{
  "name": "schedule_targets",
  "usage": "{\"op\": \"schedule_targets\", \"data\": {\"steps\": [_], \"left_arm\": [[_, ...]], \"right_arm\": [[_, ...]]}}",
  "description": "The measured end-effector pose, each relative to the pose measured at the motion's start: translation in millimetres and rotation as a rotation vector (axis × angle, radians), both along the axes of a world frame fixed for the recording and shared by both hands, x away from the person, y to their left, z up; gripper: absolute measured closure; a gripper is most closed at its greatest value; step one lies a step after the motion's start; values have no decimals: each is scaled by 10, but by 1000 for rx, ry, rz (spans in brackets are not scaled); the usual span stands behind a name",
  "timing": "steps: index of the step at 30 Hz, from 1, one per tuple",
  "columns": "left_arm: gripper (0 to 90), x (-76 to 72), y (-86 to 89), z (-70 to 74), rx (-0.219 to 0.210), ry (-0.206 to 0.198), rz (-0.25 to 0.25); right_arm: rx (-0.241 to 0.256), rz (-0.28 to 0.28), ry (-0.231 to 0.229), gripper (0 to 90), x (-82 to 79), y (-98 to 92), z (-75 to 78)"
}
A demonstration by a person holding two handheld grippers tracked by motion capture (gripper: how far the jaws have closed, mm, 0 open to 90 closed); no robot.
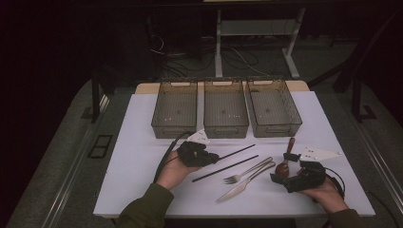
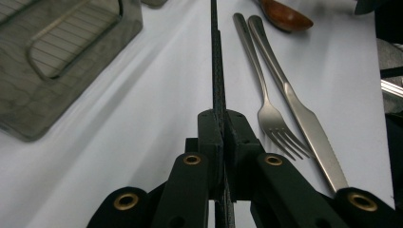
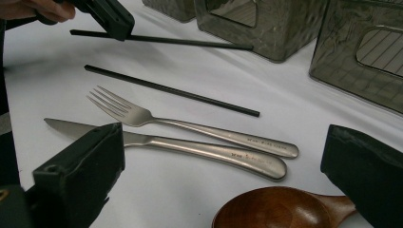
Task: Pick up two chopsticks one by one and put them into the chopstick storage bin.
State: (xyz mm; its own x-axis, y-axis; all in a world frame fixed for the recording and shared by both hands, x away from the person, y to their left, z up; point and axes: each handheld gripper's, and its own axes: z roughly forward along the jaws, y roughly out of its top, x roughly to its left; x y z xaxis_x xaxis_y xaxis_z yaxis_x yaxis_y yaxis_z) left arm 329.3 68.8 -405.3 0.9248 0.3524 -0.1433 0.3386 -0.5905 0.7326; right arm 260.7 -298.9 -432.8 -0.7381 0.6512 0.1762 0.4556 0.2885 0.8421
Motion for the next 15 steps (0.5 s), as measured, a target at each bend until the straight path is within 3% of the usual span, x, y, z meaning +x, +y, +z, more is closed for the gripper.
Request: {"op": "schedule_targets", "data": {"steps": [15], "left_arm": [[855, 91, 93, 283, -34, -23, 4]], "right_arm": [[5, -4, 0, 3, -4, -3, -1]]}}
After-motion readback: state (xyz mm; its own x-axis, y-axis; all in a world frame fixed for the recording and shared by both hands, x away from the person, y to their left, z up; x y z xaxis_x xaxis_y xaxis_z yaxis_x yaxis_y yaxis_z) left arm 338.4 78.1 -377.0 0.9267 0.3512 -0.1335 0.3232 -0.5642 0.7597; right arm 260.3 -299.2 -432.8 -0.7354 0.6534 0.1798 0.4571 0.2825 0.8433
